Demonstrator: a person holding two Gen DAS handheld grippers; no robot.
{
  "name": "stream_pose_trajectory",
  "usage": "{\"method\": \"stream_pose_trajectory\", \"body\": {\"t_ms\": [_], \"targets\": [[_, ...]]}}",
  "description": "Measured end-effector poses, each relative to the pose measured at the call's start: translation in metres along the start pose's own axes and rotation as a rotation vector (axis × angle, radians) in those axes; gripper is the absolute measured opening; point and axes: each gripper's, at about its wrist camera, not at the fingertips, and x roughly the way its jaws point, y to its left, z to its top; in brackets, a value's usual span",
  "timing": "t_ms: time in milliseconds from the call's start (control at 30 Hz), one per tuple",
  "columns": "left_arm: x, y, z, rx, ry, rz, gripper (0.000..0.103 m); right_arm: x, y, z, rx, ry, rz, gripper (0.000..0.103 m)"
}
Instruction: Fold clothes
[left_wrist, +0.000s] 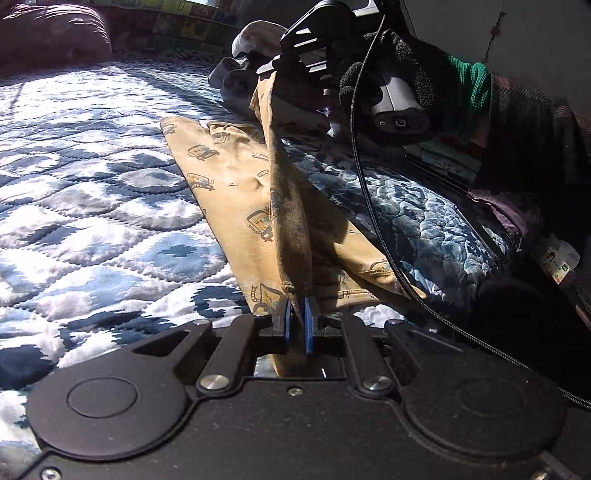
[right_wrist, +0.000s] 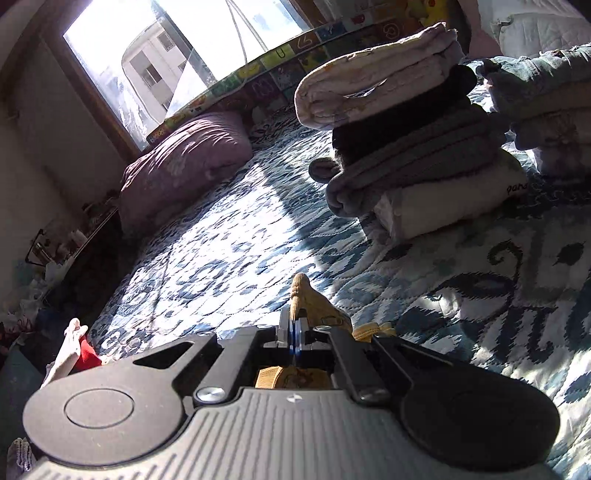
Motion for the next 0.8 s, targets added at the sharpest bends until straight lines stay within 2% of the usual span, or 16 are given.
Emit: {"method": "stream_pose_trajectory", "body": {"t_ms": [233,567,667,800], "targets": [[0.001,0.008,0.002,-0.056,0.011,-0.034,0.007,0.044,0.035,-0.014,-0.14,0.095,-0.037,0.003],[0.003,0.013,0.004,-0.07,0.034,-0.054,0.007,0.085,0.063,-0.036,-0.323,0.209,-0.107,0.003],[0.002,0.011,0.004,-0.051,0.041,-0.063,0.007,0.095,0.065,-0.039,-0.346,0.252,-0.097,0.004],[-0.002,0.004,0.005,-0.003,0.047,-0.09,0.008,0.078,0.067,-0.033,-0.354,0.233,-0.05,0.014]]}}
